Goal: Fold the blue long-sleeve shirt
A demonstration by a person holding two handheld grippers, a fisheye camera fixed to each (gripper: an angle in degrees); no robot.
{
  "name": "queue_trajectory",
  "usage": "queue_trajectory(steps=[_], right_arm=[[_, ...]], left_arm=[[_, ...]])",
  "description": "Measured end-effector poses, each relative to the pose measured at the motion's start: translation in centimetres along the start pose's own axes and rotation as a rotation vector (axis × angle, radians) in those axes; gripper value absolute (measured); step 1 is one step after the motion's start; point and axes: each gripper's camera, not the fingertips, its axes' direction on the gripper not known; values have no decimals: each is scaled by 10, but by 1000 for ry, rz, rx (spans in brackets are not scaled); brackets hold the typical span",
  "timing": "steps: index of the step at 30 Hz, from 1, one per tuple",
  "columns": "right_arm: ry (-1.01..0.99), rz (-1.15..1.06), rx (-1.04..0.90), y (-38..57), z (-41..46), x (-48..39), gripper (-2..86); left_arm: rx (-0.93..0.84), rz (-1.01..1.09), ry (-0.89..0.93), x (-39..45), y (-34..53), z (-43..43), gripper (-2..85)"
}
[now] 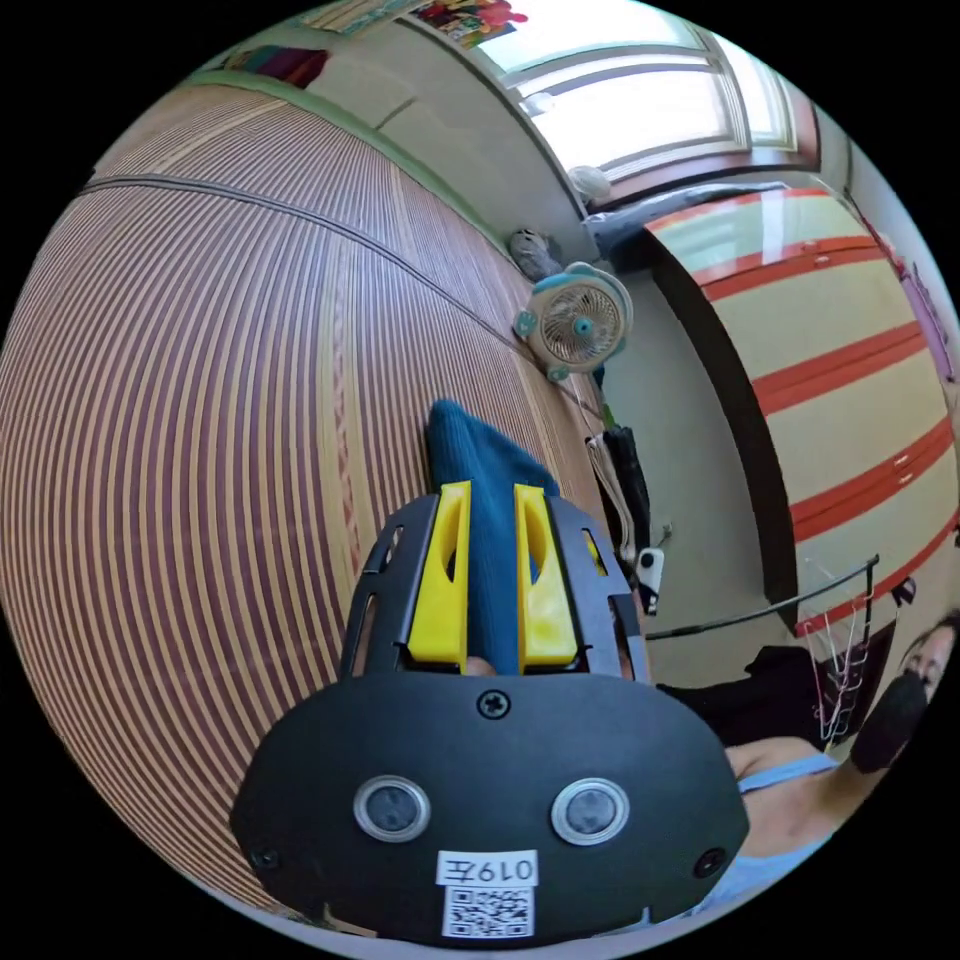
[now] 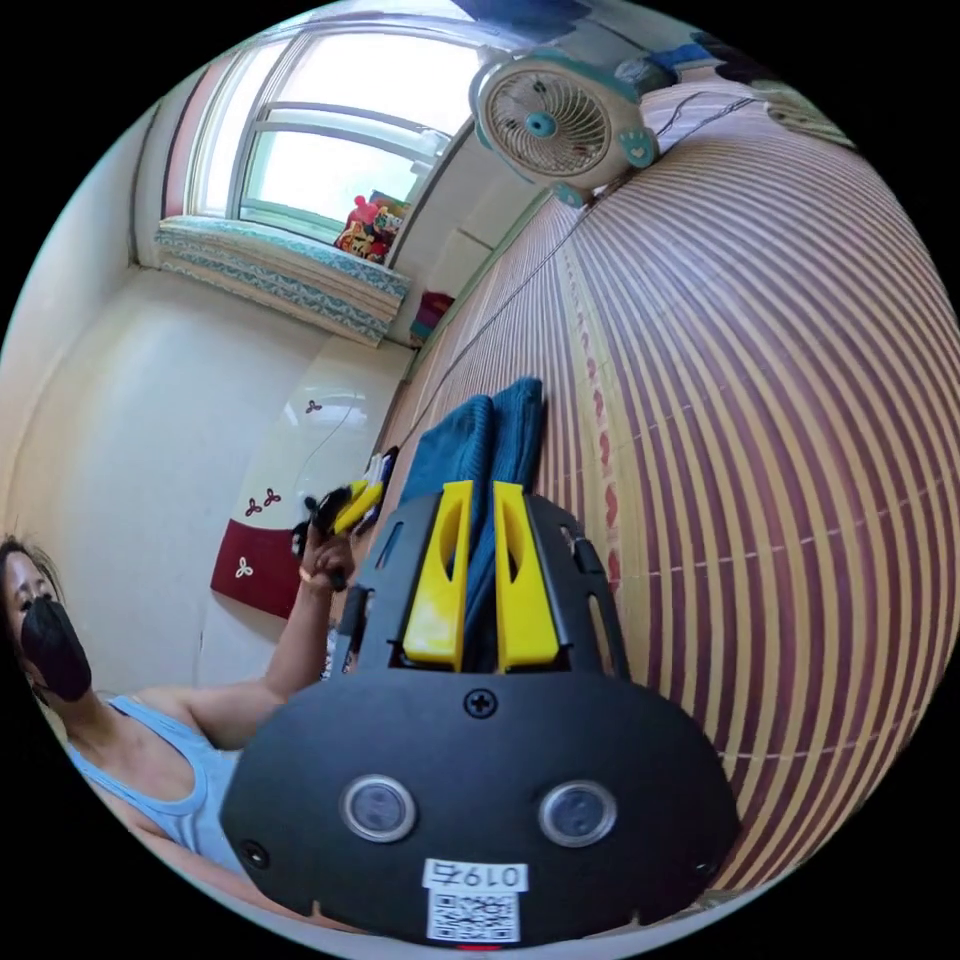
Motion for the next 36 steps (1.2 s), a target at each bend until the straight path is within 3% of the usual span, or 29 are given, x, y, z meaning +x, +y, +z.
queue_trajectory(steps=[5,10,13,15,17,29,36], right_arm=[[54,56,-10,-19,11,1,88],[85,35,-118,-48,41,-7,123],[137,21,-165,-58,54,-15,100],[220,34,-192,-63,64,-17,19],[262,40,-201,-66,68,-15,5],[192,-36,-97,-15,28,-42,66],[92,-44,-261,25,43,-58,74]], left_arm=[[-28,-33,-138,10,107,-1,70],[-48,-117,-64,-3,164,4,83],[-50,-133,-36,-6,183,6,89],[-56,-134,-58,-7,193,7,91],[-55,-126,-63,-7,200,8,91],[8,-65,-43,6,247,-18,88],[-58,-82,-112,6,287,4,96]])
